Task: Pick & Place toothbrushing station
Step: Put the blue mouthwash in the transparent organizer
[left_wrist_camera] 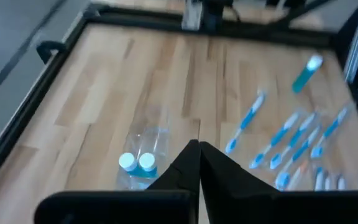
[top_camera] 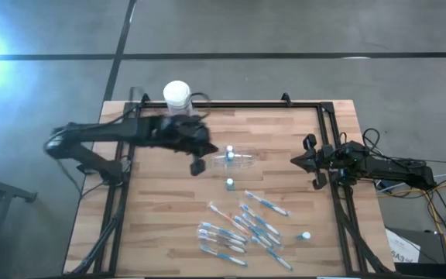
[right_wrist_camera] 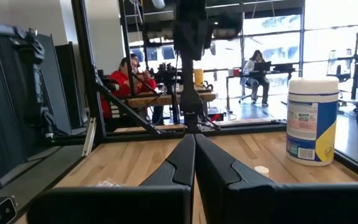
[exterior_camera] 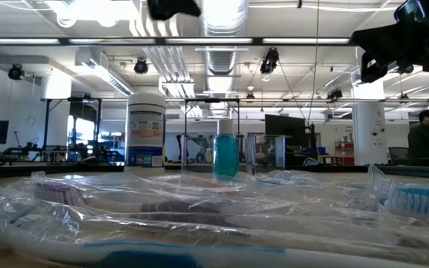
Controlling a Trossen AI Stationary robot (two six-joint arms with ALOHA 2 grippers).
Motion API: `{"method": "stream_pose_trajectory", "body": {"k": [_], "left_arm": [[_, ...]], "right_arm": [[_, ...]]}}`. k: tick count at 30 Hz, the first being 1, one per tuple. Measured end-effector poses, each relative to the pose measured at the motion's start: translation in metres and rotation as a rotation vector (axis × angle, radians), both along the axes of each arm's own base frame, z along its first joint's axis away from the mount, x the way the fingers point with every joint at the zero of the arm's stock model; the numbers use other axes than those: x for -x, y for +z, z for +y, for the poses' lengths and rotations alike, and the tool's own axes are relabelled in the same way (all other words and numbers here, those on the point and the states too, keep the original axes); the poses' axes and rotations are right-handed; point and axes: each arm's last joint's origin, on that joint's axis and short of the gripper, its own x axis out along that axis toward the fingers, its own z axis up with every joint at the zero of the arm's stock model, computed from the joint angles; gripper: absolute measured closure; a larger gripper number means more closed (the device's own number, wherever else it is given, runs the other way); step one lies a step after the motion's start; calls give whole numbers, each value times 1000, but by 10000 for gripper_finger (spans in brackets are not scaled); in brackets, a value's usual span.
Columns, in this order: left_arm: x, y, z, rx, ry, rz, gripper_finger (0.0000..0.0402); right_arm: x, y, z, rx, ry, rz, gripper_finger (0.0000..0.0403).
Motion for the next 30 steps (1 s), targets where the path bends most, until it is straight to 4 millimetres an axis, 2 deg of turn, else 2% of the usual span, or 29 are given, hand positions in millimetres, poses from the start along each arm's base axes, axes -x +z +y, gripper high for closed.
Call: {"method": "stream_pose_trajectory", "body": {"k": [7, 13, 16, 23, 30], "left_arm": [[62, -81, -7, 142, 26, -342, 397], [96, -133, -7, 131, 48, -407, 398], [105, -143, -7, 100, 42, -447, 398], [119, -149, -8, -16, -14, -528, 399], [138, -177, -9, -78, -42, -601, 398]], "right_arm": [[0, 0, 0, 5, -2, 0, 394], [-1, -6, 0, 26, -8, 15, 394], [-1, -8, -1, 25, -16, 20, 394], [-2, -10, -2, 29, -64, 17, 394], [-1, -9, -2, 47, -64, 6, 394]]}}
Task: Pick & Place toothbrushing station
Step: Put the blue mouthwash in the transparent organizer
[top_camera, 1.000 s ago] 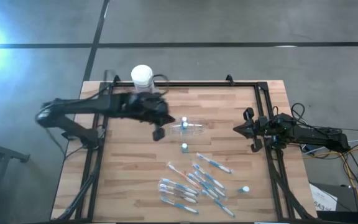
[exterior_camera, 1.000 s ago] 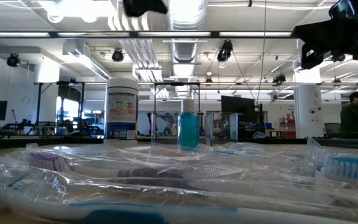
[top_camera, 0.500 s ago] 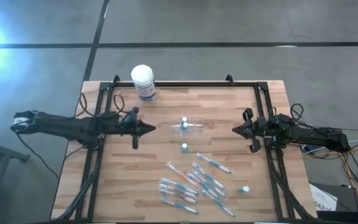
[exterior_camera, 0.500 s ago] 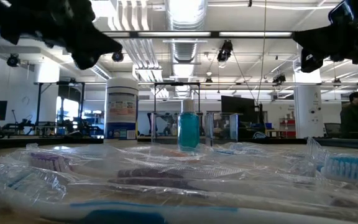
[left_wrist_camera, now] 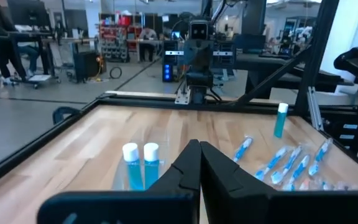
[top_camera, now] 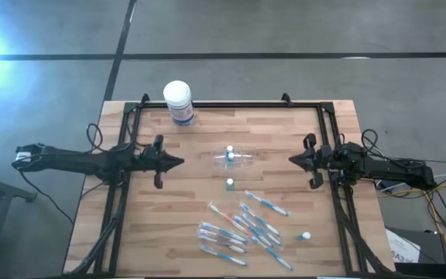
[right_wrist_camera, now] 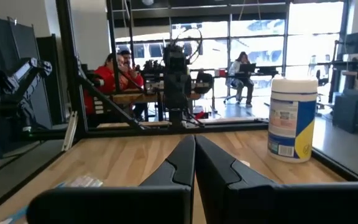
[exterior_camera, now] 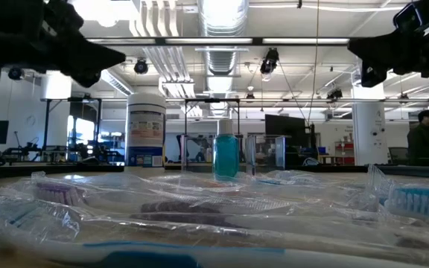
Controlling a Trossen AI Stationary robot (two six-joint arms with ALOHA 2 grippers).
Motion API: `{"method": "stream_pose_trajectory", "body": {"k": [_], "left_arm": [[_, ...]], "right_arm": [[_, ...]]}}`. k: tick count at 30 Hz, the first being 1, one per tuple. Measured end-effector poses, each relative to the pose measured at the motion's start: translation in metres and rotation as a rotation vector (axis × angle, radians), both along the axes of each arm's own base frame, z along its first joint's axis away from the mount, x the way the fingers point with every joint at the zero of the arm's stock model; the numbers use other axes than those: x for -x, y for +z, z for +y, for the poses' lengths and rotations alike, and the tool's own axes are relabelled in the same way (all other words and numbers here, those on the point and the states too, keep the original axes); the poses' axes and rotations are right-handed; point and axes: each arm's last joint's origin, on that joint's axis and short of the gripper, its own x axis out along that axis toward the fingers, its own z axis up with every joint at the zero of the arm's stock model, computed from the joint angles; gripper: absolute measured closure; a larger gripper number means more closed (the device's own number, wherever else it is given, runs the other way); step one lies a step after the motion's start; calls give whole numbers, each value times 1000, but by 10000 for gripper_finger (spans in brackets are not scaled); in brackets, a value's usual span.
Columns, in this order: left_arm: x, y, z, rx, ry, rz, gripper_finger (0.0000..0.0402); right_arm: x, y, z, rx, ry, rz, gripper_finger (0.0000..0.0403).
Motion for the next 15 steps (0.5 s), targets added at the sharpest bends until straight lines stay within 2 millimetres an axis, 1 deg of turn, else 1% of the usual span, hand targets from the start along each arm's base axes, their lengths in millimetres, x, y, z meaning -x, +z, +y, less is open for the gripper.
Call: {"method": "stream_pose_trajectory", "body": {"k": [3, 5, 11, 15], "left_arm": [[7, -10, 0, 1, 7, -11, 399], [11, -12, 1, 3, 15, -28, 399], [18, -7, 4, -61, 49, -35, 400], [24, 0, 7, -83, 34, -32, 400]], "right_arm": [[0, 2, 0, 32, -4, -18, 394], [1, 3, 0, 53, -7, -36, 394], [3, 15, 0, 89, -14, -136, 394], [4, 19, 1, 72, -10, -151, 394]]}}
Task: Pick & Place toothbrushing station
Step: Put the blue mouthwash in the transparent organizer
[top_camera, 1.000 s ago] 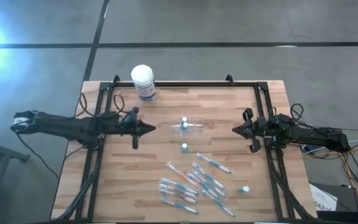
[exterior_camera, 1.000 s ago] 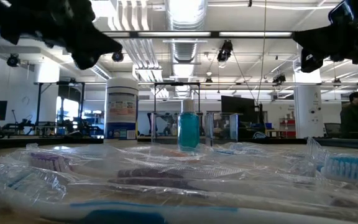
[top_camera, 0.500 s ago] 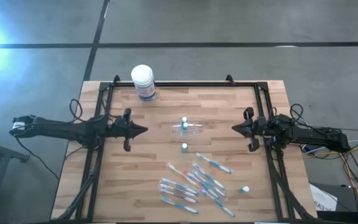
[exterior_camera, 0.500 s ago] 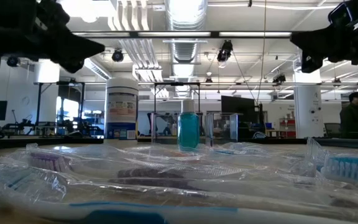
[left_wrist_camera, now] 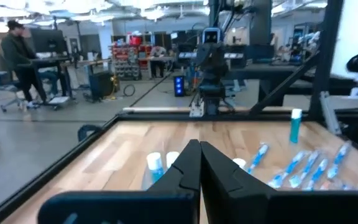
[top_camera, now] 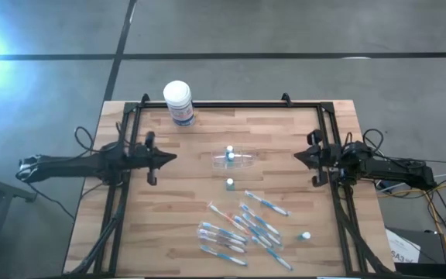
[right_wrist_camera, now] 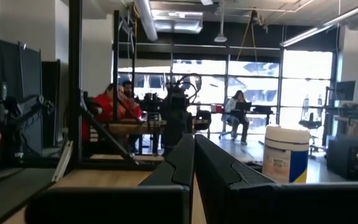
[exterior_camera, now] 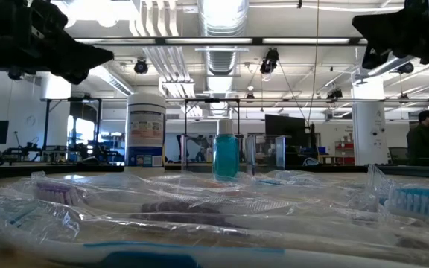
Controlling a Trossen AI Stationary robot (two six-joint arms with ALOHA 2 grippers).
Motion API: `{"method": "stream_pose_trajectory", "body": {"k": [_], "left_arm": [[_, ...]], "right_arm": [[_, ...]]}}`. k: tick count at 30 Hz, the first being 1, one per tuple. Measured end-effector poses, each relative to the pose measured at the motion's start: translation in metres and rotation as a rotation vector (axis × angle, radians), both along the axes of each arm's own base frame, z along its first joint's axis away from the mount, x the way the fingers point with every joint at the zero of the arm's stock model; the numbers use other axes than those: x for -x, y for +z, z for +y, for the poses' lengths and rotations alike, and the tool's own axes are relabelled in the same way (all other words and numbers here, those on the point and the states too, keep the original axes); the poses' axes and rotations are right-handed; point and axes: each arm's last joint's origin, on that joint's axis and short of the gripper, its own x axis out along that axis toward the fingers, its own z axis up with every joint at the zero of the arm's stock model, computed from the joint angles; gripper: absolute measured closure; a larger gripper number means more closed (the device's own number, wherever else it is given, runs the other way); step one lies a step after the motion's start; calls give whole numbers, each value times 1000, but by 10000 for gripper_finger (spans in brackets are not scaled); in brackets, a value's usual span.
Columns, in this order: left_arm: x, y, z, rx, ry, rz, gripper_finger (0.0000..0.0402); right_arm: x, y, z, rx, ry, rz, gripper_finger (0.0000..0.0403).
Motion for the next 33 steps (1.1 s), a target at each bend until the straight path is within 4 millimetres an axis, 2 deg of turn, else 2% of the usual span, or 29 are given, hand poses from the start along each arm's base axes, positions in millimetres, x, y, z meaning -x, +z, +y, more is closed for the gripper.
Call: {"method": "stream_pose_trajectory", "body": {"k": [12, 19, 23, 27, 33], "left_arm": [[17, -1, -2, 46, -32, -68, 400], [22, -6, 2, 120, 96, -42, 395], [23, -9, 2, 125, 103, -13, 394], [24, -5, 2, 139, 103, -3, 394], [30, 14, 1, 192, 84, -63, 393]], "right_arm": [[-1, -1, 0, -25, 7, 24, 394], [-1, -1, 0, -11, 3, 25, 394], [-1, -4, 0, -17, 3, 53, 394], [-2, -8, 0, -24, 3, 96, 394], [-2, -8, 0, -28, 4, 97, 394]]}}
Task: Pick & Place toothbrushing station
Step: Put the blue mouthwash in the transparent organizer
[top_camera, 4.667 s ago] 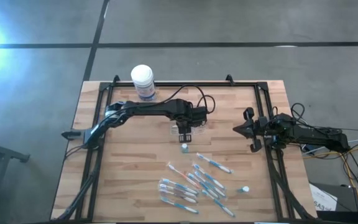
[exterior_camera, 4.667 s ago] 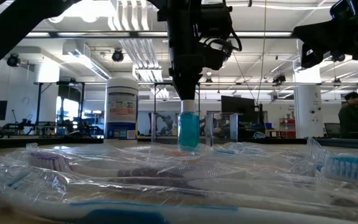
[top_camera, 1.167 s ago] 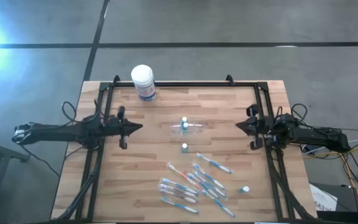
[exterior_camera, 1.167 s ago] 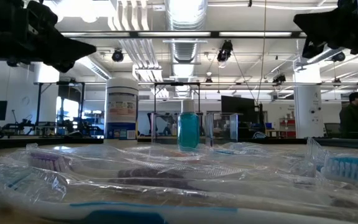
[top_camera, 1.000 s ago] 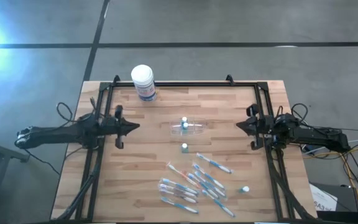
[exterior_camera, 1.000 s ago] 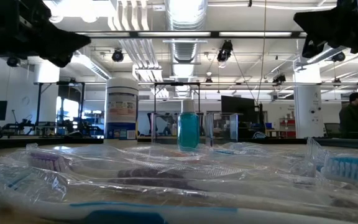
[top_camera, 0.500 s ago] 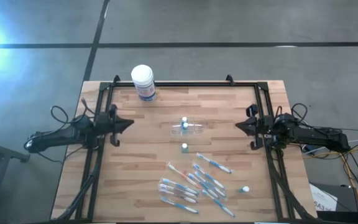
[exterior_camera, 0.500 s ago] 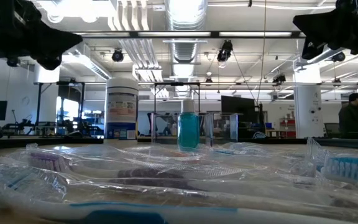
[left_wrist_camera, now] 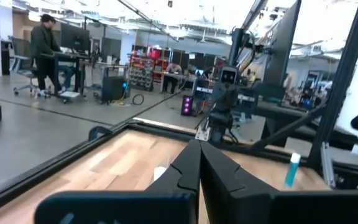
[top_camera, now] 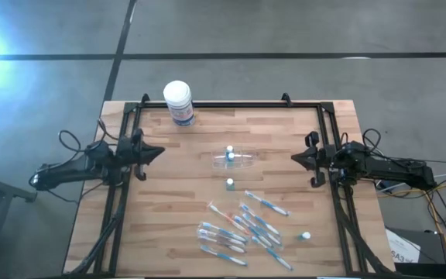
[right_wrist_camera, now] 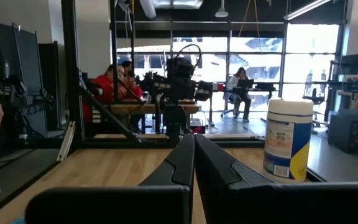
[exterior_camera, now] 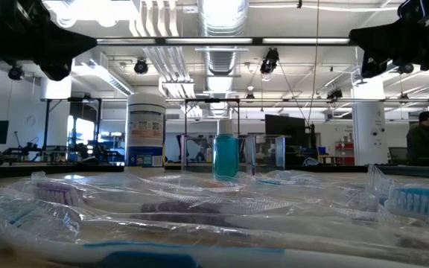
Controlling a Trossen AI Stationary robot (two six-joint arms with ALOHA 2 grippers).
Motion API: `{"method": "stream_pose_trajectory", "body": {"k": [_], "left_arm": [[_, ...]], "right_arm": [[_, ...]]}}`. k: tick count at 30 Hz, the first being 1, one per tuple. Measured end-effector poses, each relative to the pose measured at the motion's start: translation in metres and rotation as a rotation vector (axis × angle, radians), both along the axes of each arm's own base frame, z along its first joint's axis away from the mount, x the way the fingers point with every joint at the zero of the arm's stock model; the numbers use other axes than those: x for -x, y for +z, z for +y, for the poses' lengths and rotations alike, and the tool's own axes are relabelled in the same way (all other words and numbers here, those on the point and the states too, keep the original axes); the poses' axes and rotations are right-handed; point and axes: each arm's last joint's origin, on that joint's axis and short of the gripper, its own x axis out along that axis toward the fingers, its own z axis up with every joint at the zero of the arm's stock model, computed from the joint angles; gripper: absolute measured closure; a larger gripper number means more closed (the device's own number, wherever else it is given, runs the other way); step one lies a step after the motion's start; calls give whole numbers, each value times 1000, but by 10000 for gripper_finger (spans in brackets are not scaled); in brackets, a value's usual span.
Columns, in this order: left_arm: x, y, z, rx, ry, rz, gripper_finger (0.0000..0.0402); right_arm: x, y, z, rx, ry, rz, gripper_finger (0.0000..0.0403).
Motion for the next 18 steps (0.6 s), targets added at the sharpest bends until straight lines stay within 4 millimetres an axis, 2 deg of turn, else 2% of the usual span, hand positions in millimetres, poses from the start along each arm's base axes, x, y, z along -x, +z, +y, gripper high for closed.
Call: {"method": "stream_pose_trajectory", "body": {"k": [8, 18], "left_arm": [[4, 5, 0, 9, 0, 70, 392], [4, 7, 0, -97, 18, 84, 393]], "right_arm": [[0, -1, 0, 59, -11, 5, 394], [0, 5, -3, -32, -98, -2, 394]]}}
